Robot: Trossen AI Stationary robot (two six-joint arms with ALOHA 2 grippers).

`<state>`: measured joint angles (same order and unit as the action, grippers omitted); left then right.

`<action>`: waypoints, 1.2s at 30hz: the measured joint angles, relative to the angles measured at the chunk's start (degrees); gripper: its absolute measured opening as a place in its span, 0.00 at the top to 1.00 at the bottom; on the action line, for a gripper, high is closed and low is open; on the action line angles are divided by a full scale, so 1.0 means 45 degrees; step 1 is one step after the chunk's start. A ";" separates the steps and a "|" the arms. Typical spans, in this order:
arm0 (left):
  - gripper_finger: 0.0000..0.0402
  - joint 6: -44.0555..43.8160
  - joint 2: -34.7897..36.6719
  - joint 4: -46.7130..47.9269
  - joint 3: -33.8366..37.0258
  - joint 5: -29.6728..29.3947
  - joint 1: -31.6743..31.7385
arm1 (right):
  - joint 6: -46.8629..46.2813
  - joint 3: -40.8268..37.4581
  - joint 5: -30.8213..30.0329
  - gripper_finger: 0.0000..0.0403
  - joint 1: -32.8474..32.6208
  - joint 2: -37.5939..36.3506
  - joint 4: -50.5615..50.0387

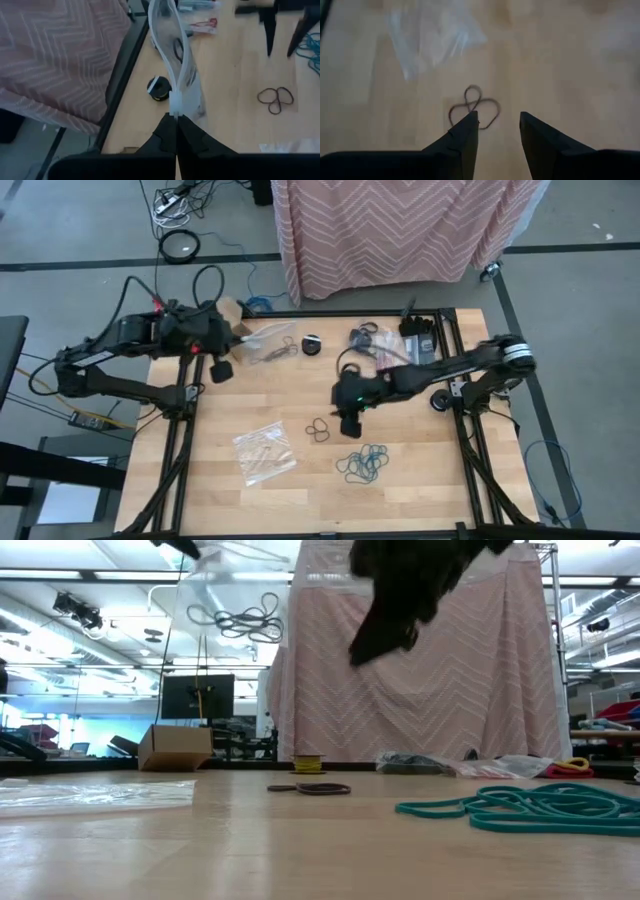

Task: Sort rubber bands
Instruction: Put the violet rubber band into the transparent bag

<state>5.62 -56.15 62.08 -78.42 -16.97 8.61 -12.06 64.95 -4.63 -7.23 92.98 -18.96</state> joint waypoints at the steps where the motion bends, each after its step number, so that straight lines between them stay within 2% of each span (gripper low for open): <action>1: 1.00 -0.0100 0.0080 0.0092 0.0024 -0.0004 -0.0001 | 0.0126 -0.0006 0.0209 0.67 -0.0033 0.0417 0.0304; 6: 1.00 -0.0437 0.0168 0.0404 0.0421 0.0085 -0.0001 | 0.0361 -0.0011 0.1631 0.67 -0.0158 0.2434 0.1991; 9: 1.00 -0.0643 0.0160 0.0481 0.0644 0.0347 -0.0006 | 0.0366 -0.0011 0.1894 0.68 -0.0354 0.3435 0.2579; 12: 1.00 -0.0687 0.0158 0.0487 0.0834 0.0473 -0.0006 | 0.0396 -0.0011 0.1493 0.68 -0.0578 0.4327 0.2746; 15: 1.00 -0.0693 0.0158 0.0505 0.0953 0.0486 -0.0006 | 0.0160 0.0085 0.0338 0.69 -0.0877 0.4857 0.2720; 17: 1.00 -0.0706 0.0158 0.0468 0.1029 0.0489 -0.0006 | -0.0382 0.0104 -0.0594 0.75 -0.1084 0.5110 0.2635; 20: 1.00 -0.0816 0.0158 0.0454 0.1113 0.0495 -0.0006 | -0.1410 0.0120 -0.0884 0.93 -0.1175 0.5108 0.2341; 23: 1.00 -0.0965 0.0158 0.0345 0.1278 0.0494 -0.0006 | -0.2446 0.0076 -0.0673 0.98 -0.1155 0.4474 0.1996; 26: 1.00 -0.0960 0.0163 -0.0062 0.1585 0.0499 -0.0006 | -0.2390 0.0160 -0.0753 1.00 -0.1191 0.3321 0.0670; 33: 1.00 -0.0810 -0.0009 -0.3091 0.3344 0.1250 -0.0006 | -0.1917 0.1300 -0.2676 1.00 -0.1103 -0.0296 -0.1771; 36: 1.00 -0.0806 -0.0333 -0.4557 0.4125 0.1727 -0.0007 | -0.1936 0.1736 -0.3370 1.00 -0.0956 -0.1906 -0.1809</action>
<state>1.99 -57.65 41.58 -59.86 -9.19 8.58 -20.78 72.77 -19.80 -11.53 84.40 -27.11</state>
